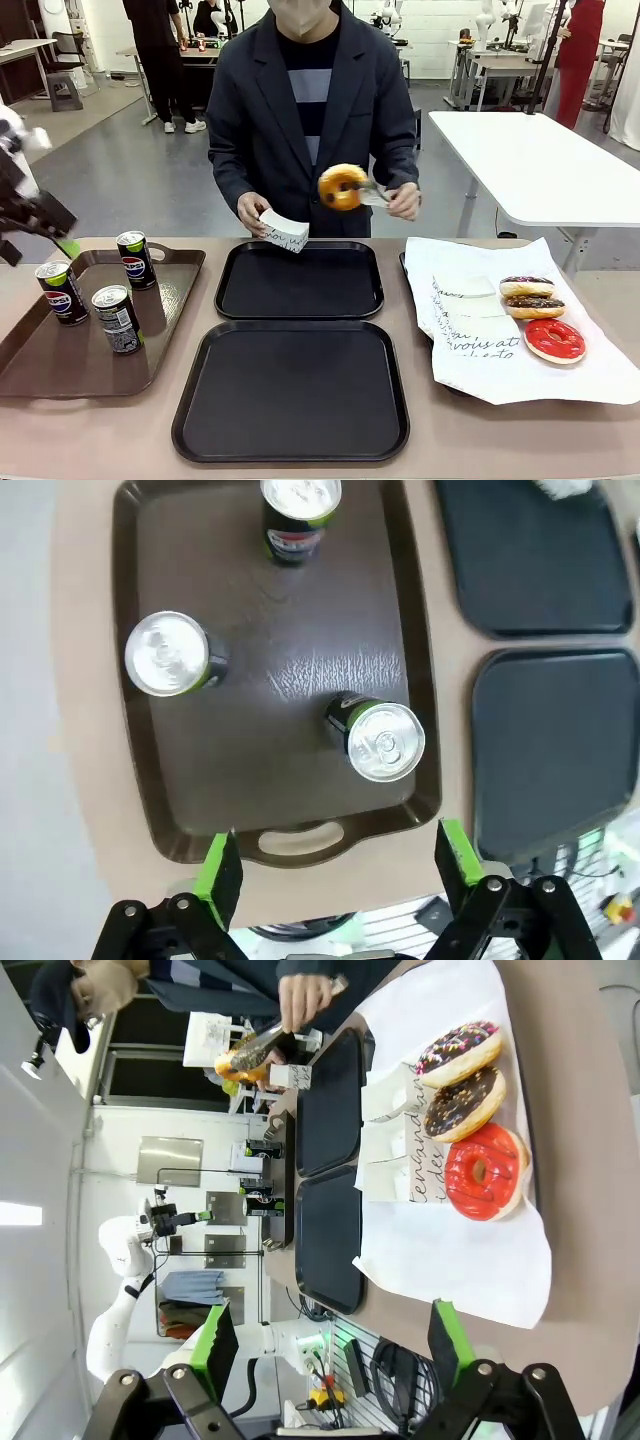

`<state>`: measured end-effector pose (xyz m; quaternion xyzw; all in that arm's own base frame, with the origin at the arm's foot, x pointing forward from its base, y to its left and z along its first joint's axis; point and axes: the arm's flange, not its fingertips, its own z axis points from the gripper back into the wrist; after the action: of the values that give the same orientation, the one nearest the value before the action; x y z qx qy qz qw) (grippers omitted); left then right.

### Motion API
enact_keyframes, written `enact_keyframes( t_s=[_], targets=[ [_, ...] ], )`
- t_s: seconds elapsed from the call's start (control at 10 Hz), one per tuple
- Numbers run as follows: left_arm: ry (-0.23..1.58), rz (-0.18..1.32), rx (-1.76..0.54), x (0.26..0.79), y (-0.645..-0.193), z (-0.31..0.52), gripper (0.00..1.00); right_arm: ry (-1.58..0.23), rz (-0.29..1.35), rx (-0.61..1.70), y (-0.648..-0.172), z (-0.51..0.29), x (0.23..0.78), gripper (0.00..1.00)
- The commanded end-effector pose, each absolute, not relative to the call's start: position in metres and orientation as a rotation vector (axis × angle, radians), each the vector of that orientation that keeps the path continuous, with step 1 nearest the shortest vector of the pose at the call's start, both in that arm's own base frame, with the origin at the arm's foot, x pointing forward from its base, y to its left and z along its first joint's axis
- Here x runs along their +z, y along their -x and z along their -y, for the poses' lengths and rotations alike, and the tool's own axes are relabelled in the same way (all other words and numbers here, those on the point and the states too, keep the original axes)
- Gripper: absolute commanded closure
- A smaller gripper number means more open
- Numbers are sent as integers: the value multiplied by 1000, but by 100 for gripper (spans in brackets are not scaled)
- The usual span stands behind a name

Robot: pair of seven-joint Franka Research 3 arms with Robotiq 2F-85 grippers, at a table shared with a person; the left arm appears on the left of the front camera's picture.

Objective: Set up donuts and drinks on trays.
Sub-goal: Pick up one Pepsi coke and place it on the Flat Tray.

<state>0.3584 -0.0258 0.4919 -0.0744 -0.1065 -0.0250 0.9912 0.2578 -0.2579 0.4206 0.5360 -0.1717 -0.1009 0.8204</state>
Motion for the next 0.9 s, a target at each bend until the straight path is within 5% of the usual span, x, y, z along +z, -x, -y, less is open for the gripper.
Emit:
enact_keyframes(
  t_s=[0.0, 0.3, 0.8],
  targets=[
    [45, 221, -56, 464, -363, 53, 0, -1153, 382, -205, -257, 259, 421, 0],
    [-45, 270, -21, 418, -370, 85, 0, -1153, 382, -205, -257, 259, 421, 0],
    [-8, 251, -67, 437, -373, 84, 0, -1153, 382, -205, -257, 259, 421, 0]
  ],
)
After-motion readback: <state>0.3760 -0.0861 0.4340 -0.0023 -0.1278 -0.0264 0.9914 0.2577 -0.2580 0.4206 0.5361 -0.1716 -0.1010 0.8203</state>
